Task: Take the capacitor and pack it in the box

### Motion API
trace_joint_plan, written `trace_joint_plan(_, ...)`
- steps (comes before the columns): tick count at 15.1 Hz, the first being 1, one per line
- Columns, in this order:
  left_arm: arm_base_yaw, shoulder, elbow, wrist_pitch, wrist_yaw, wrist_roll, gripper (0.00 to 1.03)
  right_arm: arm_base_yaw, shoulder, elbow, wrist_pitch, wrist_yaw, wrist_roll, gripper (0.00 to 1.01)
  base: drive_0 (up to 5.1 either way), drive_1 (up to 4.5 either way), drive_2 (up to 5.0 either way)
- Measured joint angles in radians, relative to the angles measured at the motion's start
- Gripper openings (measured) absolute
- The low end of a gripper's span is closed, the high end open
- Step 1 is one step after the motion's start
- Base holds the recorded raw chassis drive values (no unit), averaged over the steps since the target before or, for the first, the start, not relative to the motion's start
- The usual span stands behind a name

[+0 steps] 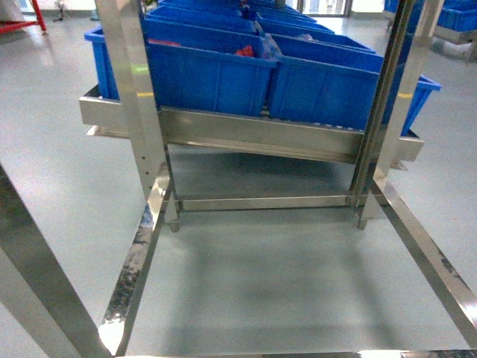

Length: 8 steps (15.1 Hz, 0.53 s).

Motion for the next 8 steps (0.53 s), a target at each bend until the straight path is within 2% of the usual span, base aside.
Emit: trace_joint_plan(8, 0.0, 0.0, 0.0, 0.0, 0.001, 0.001, 0.44, 0.0, 0.0, 0.0, 0.0, -0.001, 0.0, 0.98, -4.9, 2.52, 2.5)
